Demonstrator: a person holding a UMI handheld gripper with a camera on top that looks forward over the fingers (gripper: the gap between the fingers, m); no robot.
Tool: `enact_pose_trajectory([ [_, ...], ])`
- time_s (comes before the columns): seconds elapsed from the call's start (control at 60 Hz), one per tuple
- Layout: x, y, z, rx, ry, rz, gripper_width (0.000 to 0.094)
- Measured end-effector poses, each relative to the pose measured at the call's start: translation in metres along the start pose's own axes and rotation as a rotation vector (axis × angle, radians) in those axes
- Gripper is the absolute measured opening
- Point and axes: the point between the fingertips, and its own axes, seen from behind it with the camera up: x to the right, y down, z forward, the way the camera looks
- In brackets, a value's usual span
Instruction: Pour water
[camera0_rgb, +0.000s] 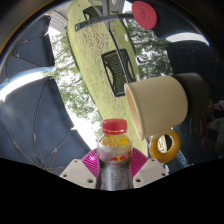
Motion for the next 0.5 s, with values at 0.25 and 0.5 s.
enact_pose_trajectory([
  [0.25, -0.009, 0.012, -0.009, -0.038, 0.012, -0.064, 0.0357],
  [0.5, -0.173, 0.003, -0.054, 0.105, -0.208, -1.016, 0.0357],
])
